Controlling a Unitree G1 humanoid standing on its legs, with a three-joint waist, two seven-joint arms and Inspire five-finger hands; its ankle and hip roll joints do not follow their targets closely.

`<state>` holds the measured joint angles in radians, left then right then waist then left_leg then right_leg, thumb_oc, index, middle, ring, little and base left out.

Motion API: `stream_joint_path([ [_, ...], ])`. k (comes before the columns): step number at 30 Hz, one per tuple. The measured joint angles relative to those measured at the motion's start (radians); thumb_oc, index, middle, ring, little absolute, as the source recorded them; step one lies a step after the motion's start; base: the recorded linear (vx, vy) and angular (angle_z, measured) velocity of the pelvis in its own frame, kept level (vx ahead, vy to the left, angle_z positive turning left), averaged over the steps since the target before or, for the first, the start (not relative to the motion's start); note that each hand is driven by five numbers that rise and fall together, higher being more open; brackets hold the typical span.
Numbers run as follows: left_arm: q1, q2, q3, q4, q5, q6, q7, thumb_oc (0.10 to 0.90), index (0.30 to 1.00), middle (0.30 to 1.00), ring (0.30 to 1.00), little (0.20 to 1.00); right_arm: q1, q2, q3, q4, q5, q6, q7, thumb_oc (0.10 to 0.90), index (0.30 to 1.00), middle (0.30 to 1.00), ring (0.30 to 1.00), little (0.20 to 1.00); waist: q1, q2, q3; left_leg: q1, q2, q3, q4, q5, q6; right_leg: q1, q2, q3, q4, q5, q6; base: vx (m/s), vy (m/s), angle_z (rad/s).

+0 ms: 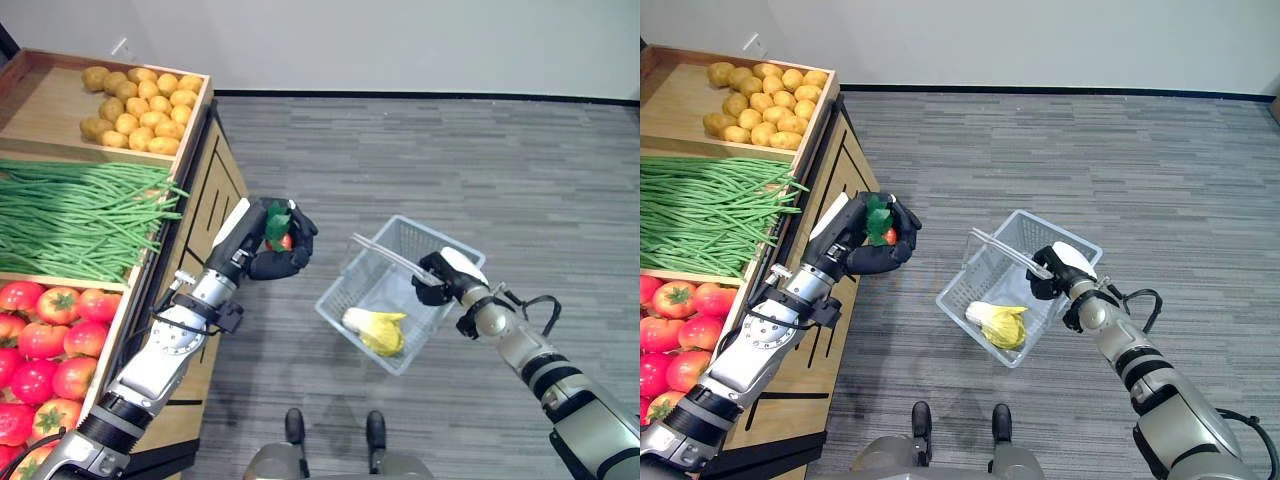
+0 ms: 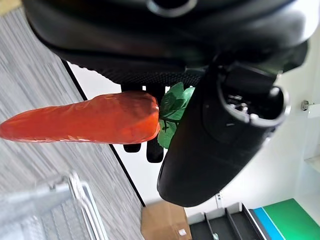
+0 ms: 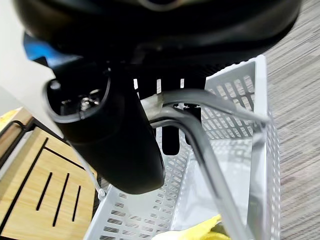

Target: Get the vegetables into the basket

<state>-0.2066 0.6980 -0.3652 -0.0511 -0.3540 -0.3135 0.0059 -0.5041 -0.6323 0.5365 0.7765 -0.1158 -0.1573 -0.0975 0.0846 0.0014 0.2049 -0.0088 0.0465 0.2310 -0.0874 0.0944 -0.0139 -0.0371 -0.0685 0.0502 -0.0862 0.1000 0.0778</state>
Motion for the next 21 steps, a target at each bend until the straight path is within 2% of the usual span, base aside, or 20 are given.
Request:
stream_joint_path([
  [6,-0.002,-0.025,-0.025,-0.025,-0.018,0.0,0.0,0.4,0.3,0.3,0.3,0.3,0.0,0.0,0.0,-0.043,0.017,0.001,0.001,0.4,0.3,0.3,0.3,0.3,-0.005,0.0,0.002,0.001,0.0,0.005,0.0,0.0,0.0,-0.001,0.0,0.003,0.0,0.0,0.0,0.0,0.0,0.0],
  [13,-0.005,-0.087,-0.039,-0.027,-0.019,0.001,0.001,0.4,0.3,0.3,0.3,0.3,-0.001,0.004,0.0,-0.174,0.057,0.0,0.003,0.4,0.3,0.3,0.3,0.3,-0.016,0.0,0.003,0.004,0.002,0.012,0.0,0.0,0.0,-0.001,0.002,0.009,0.0,0.001,0.0,0.0,0.0,0.0],
  [21,-0.001,-0.119,-0.079,-0.011,-0.018,0.007,0.012,0.4,0.3,0.3,0.3,0.3,-0.001,0.002,0.0,-0.287,0.094,0.005,0.003,0.4,0.3,0.3,0.3,0.3,-0.02,-0.001,0.004,0.005,0.005,0.025,0.0,0.0,0.0,-0.006,0.007,0.022,0.0,0.005,-0.001,0.01,-0.001,-0.04],
])
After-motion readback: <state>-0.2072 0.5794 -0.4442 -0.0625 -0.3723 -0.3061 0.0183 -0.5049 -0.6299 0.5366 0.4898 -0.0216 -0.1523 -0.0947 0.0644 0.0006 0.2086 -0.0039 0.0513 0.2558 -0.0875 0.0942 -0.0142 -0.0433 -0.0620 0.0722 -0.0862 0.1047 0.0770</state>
